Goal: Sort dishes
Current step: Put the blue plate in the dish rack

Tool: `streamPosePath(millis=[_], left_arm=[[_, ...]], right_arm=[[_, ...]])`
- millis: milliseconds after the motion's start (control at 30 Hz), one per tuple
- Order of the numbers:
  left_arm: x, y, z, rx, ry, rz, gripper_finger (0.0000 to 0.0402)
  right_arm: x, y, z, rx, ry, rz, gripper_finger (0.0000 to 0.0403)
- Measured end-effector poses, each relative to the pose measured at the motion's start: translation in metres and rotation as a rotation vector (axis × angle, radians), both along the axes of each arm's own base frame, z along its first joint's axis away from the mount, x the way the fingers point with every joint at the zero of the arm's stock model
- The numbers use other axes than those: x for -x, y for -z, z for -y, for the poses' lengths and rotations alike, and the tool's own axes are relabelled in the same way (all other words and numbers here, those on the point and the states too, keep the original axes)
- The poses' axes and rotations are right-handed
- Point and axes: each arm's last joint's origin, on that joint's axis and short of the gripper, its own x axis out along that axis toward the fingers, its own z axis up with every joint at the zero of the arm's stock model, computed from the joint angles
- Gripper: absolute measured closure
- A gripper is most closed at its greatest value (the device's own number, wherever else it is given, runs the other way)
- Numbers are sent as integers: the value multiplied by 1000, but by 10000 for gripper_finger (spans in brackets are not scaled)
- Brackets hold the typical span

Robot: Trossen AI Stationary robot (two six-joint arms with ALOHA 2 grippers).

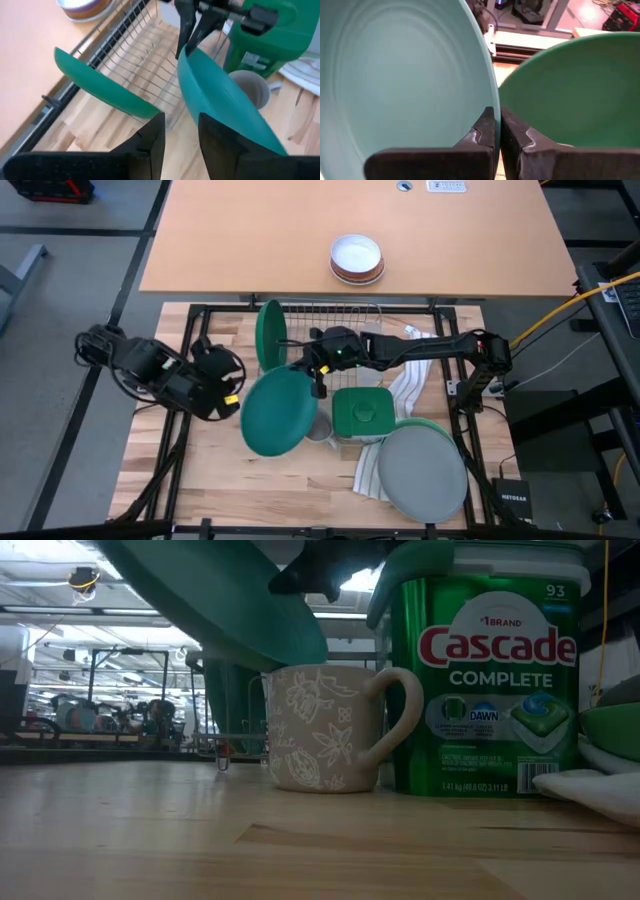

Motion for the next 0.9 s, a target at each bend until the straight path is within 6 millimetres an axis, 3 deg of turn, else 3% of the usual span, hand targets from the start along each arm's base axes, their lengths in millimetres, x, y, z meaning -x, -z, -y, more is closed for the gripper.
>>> streamPosePath(millis=[233, 433, 533, 667, 900], left_arm=[[27, -15, -14, -135, -3, 88, 312], [55, -8, -18, -257, 3, 179, 318], [62, 11, -16, -284, -10, 211, 318], [64, 53, -12, -303, -44, 263, 318], [57, 131, -1, -209, -82, 371, 318]], right_arm=[[5, -15, 0, 98, -27, 63, 395], [18, -55, 0, 232, -58, 172, 394], [26, -77, 3, 291, -64, 217, 395], [39, -101, 12, 385, -55, 273, 395], [63, -134, 49, 508, 19, 329, 395]])
